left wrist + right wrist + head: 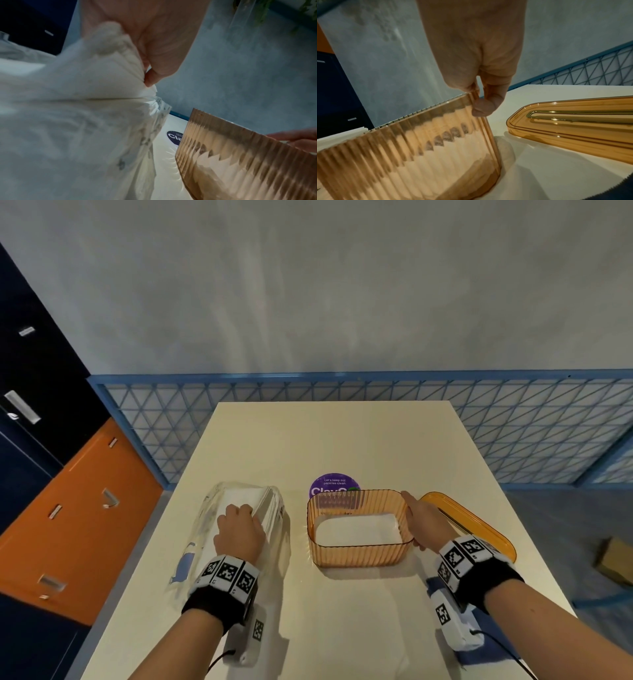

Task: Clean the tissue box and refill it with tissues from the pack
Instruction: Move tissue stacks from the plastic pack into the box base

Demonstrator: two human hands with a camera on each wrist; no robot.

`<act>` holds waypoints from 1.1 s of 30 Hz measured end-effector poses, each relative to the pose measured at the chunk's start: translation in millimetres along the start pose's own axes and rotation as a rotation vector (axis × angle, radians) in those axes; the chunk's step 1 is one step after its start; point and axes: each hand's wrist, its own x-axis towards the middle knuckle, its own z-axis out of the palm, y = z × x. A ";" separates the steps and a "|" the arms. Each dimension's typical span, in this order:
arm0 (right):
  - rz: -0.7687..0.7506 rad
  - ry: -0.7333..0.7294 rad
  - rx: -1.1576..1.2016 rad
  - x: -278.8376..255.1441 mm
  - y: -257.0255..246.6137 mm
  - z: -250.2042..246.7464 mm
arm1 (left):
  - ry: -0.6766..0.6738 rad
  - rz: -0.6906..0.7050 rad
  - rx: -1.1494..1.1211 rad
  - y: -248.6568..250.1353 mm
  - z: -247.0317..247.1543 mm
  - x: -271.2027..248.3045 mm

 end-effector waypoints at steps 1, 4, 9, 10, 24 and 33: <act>-0.001 0.001 -0.007 -0.5 -0.4 -0.5 | -0.002 -0.003 -0.003 0.1 -0.2 0.2; -0.005 -0.006 -0.034 -1.8 -1.3 -2.0 | 0.000 -0.024 -0.003 2.1 -0.2 0.2; -0.005 -0.015 -0.037 -4.4 -3.2 -3.0 | 0.021 -0.048 -0.030 4.8 0.0 1.3; -0.002 -0.017 -0.035 -4.9 -4.0 -3.2 | 0.020 -0.046 -0.022 4.8 -0.1 1.3; 0.024 -0.098 0.029 -9.0 -6.7 -16.5 | 0.010 -0.024 0.209 4.8 -27.4 -12.9; -0.052 -0.273 0.594 -40.9 -83.7 -57.6 | 0.265 0.445 -0.007 41.6 -65.5 -54.8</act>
